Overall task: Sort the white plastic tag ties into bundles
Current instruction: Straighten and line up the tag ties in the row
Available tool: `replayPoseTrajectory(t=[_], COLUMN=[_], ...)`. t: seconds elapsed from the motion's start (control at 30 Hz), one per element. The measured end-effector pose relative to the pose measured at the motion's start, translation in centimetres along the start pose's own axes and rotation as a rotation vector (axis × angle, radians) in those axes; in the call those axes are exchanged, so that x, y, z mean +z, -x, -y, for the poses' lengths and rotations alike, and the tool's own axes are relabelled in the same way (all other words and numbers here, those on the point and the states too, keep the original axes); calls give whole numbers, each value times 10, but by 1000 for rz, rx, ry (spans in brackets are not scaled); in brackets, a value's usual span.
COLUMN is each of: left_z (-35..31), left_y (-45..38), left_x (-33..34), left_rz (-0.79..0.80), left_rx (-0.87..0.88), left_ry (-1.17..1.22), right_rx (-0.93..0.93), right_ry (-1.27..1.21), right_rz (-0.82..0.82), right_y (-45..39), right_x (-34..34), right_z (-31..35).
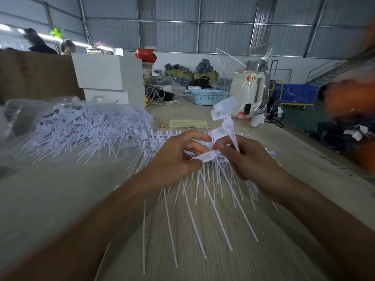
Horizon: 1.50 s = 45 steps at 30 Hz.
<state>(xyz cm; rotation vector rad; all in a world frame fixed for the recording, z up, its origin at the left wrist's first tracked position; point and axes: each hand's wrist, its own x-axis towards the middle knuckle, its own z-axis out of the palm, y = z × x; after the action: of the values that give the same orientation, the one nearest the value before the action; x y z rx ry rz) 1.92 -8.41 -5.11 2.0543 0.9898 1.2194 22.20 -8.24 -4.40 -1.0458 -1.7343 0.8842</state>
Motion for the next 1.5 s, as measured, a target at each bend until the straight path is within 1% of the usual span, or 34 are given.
replayPoseTrajectory(t=[0.13,0.27,0.33,0.4,0.5,0.57,0.7,0.87,0.97,1.1,1.3,1.4,1.5], left_z=[-1,-2,-1,1,5,9,12,12,11,10,8,8,8], left_y=[-1,1,0,-1,-1,0,-2,-1,-2,-3,-4,-3,-4], left_x=[1,0,-2,-5,-9,-10,-10,-10,-8,-7,-7,-5,-5], left_rz=[8,31,56,95,138,119,17,31,20,16,64,44,19], left_rx=[24,67,75,83,88,99,178,228,232,224,224,178,174], left_ry=[-8,-21,-63,-157,-337,-413,-621,-710,-689,-633,-590,-512,-486], right_rx=[70,152,154,137,175,210,188,111,30,-56,-114,-164,-176], right_ry=[2,38,65,67,-27,-66,-53,54,158,202,266,342,301], right_rz=[-63,78,163,188,107,79,119,128,103,80,73,44,29], right_y=[-2,0,1,0,-4,-4,-2,-1,0,0,-1,-2,-3], right_x=[-2,-5,-9,-12,-18,-18,-14,-14,-15,-18,-19,-17,-16], right_z=[0,1,2,3,1,-1,-4,-2,-1,0,-2,0,-2])
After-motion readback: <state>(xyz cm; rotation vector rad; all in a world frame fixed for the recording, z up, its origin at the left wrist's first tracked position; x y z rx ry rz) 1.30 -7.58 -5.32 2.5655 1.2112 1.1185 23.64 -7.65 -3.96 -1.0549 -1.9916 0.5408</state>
